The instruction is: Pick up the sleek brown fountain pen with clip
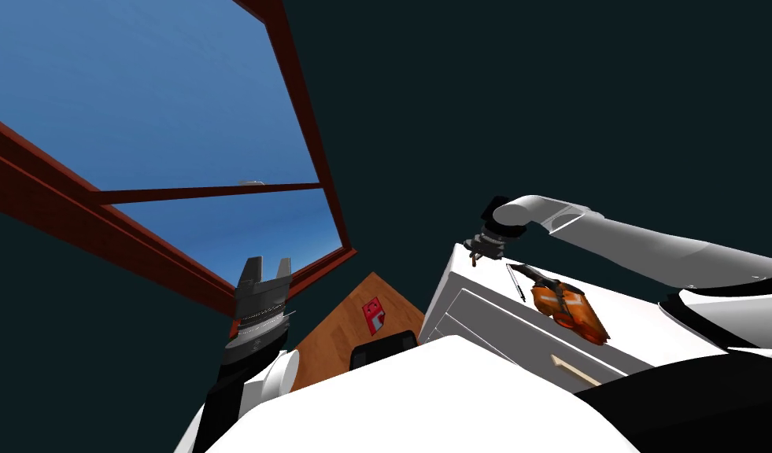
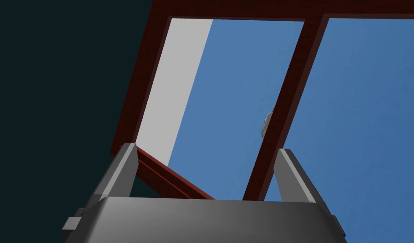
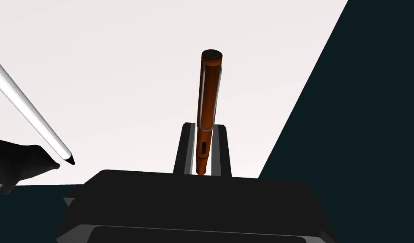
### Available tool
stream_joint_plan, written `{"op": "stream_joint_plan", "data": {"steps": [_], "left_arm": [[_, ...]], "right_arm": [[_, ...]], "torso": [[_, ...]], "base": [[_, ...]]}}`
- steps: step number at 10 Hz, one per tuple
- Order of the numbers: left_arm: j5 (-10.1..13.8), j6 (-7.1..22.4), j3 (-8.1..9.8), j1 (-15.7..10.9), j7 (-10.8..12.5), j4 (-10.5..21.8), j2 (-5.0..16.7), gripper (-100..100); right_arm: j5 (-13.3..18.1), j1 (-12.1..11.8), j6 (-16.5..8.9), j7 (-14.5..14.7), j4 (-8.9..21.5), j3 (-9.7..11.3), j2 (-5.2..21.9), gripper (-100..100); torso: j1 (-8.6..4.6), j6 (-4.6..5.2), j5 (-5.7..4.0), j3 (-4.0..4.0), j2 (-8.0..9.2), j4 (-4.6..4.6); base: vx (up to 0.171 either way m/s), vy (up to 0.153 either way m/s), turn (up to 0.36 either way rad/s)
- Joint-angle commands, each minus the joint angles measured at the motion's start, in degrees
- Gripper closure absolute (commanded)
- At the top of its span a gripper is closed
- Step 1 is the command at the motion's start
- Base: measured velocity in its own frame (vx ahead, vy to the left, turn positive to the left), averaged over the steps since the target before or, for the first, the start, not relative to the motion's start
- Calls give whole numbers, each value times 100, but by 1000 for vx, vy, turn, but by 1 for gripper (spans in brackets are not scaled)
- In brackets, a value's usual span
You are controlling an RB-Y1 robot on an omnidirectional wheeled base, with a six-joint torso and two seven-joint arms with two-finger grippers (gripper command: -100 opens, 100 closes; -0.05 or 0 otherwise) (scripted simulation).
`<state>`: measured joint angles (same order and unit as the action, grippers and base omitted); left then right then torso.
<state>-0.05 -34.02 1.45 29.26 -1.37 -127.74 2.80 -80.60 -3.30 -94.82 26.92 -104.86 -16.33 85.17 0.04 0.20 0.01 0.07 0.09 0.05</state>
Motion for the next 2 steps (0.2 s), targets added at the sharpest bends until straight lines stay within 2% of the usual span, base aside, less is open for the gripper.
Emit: {"op": "stream_joint_plan", "data": {"steps": [1, 2], "left_arm": [[0, 0, 0, 0, 0, 0, 0, 0], [0, 0, 0, -1, 0, 0, 0, 0]], "right_arm": [[0, 0, 0, 0, 0, 0, 0, 100], [-13, 5, -19, -1, -2, -12, 12, 0]], "torso": [[0, 0, 0, 0, 0, 0], [-1, -6, -4, -2, 0, -3]], "base": [[6, 0, -36], [0, 0, 0]]}}
